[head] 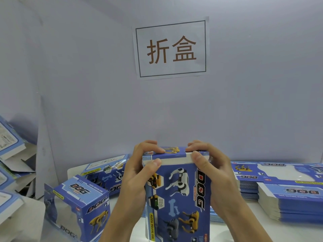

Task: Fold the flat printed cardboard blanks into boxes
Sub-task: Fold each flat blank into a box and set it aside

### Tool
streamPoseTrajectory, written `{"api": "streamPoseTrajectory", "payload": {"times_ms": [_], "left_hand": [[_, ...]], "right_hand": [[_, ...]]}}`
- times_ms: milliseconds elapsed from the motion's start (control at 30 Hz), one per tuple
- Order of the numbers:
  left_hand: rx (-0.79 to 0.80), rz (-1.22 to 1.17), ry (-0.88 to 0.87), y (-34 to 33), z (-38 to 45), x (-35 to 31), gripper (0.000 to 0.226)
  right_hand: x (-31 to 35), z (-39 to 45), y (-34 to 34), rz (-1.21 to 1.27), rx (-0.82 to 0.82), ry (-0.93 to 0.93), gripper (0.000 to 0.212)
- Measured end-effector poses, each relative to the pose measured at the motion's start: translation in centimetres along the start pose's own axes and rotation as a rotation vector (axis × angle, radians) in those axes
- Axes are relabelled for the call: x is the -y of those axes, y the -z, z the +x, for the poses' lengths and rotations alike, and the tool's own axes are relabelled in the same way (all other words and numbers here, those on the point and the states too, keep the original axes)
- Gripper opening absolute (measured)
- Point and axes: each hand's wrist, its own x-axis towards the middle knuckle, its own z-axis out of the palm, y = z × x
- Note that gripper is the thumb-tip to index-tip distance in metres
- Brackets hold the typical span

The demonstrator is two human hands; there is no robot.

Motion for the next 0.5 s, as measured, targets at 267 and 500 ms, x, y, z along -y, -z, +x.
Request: {"api": "streamPoseTrajectory", "payload": {"times_ms": [267, 500], "left_hand": [[0.034, -0.019, -0.014, -0.3, -0.1, -0.1, 0.018], [0.022, -0.022, -0.020, -0.3, 0.0, 0.2, 0.022]], "right_hand": [[-0.3, 0.0, 1.0, 0.146, -0.023, -0.087, 0.010], [0.0, -0.1, 1.2, 0.193, -0.005, -0.140, 0.016]]}}
